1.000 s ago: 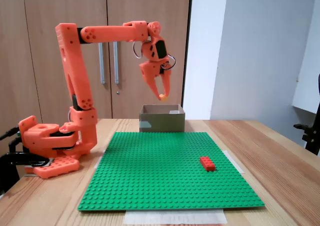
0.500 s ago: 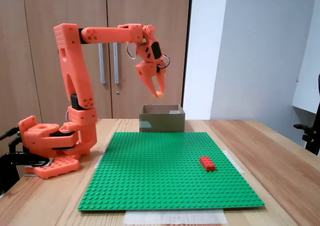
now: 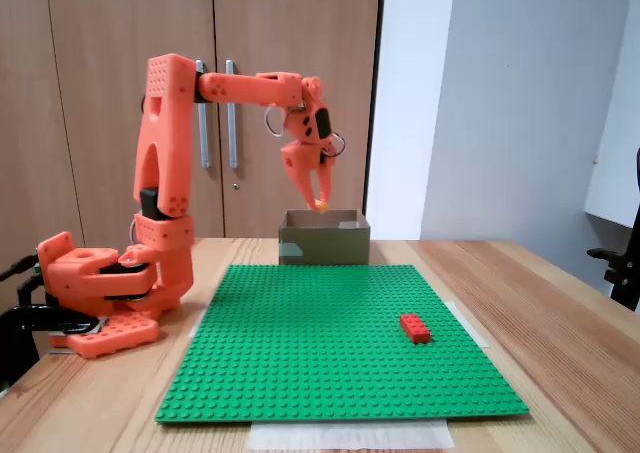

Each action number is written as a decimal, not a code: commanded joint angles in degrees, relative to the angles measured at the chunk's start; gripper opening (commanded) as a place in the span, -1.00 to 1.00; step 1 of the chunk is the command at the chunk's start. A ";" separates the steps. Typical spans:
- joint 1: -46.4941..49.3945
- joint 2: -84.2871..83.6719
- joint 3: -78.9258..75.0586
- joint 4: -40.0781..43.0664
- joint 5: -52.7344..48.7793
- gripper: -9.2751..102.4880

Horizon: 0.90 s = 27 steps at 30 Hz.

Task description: Pick the yellow lego block and put it in the box.

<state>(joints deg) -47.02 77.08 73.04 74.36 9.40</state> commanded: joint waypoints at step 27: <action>2.11 -8.79 -0.97 -5.80 0.35 -0.68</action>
<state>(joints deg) -45.18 67.76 72.60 68.12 9.84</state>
